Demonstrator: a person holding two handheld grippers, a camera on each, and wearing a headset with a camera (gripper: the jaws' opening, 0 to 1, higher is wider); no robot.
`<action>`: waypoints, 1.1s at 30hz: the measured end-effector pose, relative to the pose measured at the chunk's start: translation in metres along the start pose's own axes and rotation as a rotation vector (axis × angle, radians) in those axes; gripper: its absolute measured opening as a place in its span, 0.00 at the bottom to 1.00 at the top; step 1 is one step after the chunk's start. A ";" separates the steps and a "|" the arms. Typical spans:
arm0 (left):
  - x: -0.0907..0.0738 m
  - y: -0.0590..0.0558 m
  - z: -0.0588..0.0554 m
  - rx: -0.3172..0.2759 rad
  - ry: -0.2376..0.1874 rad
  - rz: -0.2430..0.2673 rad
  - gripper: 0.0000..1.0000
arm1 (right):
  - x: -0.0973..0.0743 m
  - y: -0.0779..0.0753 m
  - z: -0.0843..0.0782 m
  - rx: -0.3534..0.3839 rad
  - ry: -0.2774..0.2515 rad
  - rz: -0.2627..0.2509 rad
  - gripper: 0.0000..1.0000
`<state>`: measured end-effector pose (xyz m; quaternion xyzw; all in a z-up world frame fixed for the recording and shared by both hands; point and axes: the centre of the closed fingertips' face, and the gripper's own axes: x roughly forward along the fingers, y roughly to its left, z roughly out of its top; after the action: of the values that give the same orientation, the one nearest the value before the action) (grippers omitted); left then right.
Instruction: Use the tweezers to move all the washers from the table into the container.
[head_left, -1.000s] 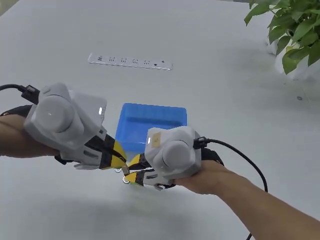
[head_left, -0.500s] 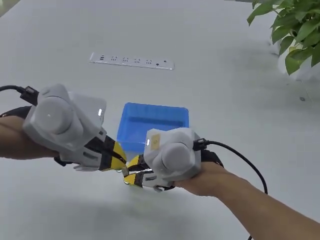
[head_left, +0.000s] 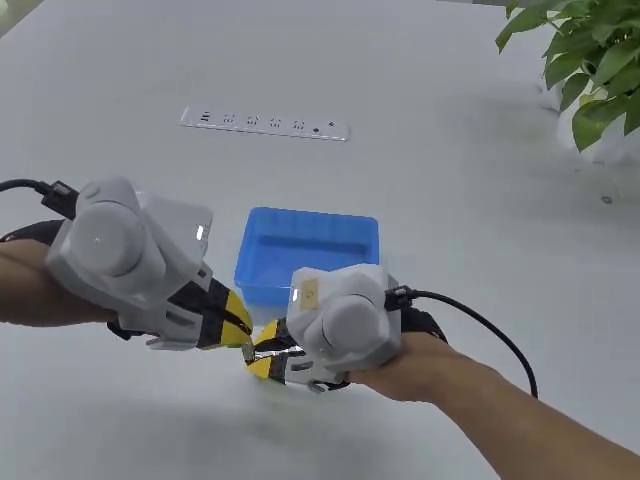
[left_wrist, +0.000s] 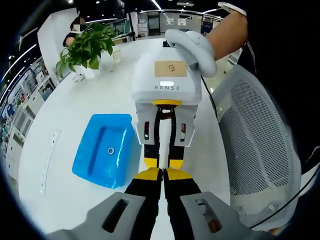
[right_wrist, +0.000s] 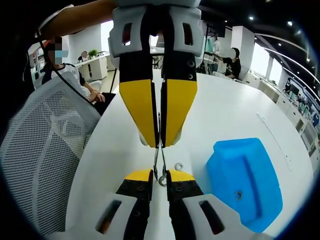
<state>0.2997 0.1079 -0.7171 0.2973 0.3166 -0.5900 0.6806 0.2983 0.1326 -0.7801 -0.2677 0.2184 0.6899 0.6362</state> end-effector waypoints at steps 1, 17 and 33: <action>0.000 0.000 0.000 0.000 0.000 0.000 0.06 | 0.000 0.000 0.000 0.001 -0.001 -0.001 0.12; 0.001 0.003 0.001 -0.004 -0.005 0.002 0.06 | 0.001 -0.002 0.000 0.020 0.006 -0.015 0.10; 0.000 0.001 0.003 -0.010 -0.009 0.000 0.06 | -0.003 -0.002 -0.001 0.017 0.009 -0.019 0.09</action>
<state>0.3014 0.1055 -0.7150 0.2913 0.3168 -0.5896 0.6835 0.3003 0.1301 -0.7784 -0.2675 0.2243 0.6807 0.6440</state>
